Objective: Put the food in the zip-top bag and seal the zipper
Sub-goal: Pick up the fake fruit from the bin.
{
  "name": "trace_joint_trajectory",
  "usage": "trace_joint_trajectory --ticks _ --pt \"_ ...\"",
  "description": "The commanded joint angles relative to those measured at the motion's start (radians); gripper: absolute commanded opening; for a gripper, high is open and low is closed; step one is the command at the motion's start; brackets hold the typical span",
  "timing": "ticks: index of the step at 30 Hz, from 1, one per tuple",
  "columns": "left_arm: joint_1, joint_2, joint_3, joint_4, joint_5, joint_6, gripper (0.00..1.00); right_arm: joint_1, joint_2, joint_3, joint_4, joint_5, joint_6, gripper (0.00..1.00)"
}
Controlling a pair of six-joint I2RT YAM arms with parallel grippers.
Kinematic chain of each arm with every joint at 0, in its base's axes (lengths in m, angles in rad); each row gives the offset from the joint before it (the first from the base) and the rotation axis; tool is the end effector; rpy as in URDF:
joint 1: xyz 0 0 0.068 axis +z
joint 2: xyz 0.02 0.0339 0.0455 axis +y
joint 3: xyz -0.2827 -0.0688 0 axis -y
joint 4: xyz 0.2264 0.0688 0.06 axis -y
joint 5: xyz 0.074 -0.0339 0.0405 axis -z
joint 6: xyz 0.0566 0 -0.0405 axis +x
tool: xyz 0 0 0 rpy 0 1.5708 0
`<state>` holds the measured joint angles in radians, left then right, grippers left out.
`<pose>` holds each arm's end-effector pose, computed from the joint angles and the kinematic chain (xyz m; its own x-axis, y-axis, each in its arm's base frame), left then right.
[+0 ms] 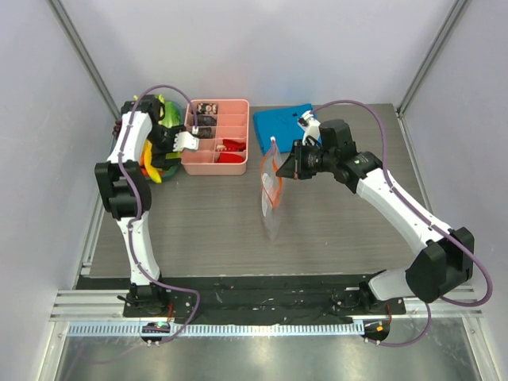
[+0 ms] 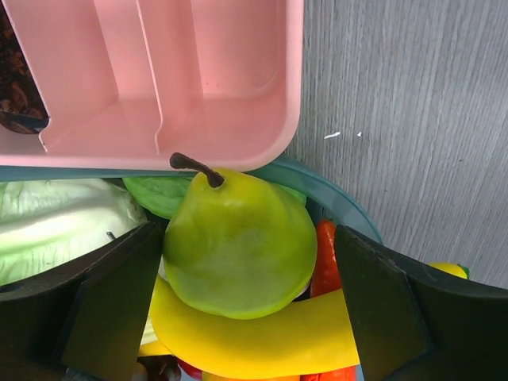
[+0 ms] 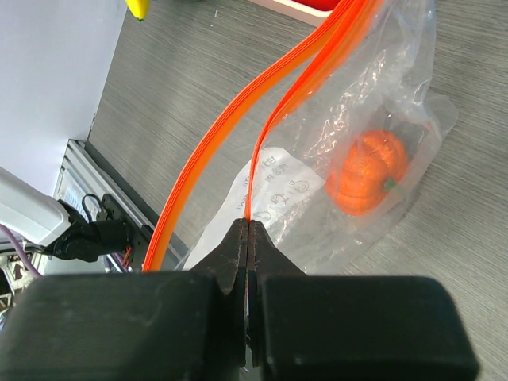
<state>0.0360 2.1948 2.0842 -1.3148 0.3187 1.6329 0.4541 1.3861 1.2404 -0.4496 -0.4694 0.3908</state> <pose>0.4357 -0.0021 0.2512 0.0725 0.9510 -0.3004 0.9862 -0.0235 0.1638 0.2618 0.1563 0.3481 -0.7432 0.0153 -0.6689 -0.4810 0.6828 0.5499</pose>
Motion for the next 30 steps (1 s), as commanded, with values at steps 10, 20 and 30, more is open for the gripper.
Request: trace_joint_trajectory --ticks 10,20,30 --pt "0.007 -0.085 -0.004 0.005 0.066 -0.025 0.49 -0.005 0.010 0.042 0.031 0.006 -0.003 0.01" --pt "0.013 -0.214 0.054 -0.035 0.239 -0.146 0.48 -0.006 0.030 0.044 0.043 -0.011 0.003 0.01" --pt "-0.145 -0.481 -0.024 0.345 0.580 -1.098 0.50 0.031 0.125 0.120 0.100 -0.051 0.062 0.01"
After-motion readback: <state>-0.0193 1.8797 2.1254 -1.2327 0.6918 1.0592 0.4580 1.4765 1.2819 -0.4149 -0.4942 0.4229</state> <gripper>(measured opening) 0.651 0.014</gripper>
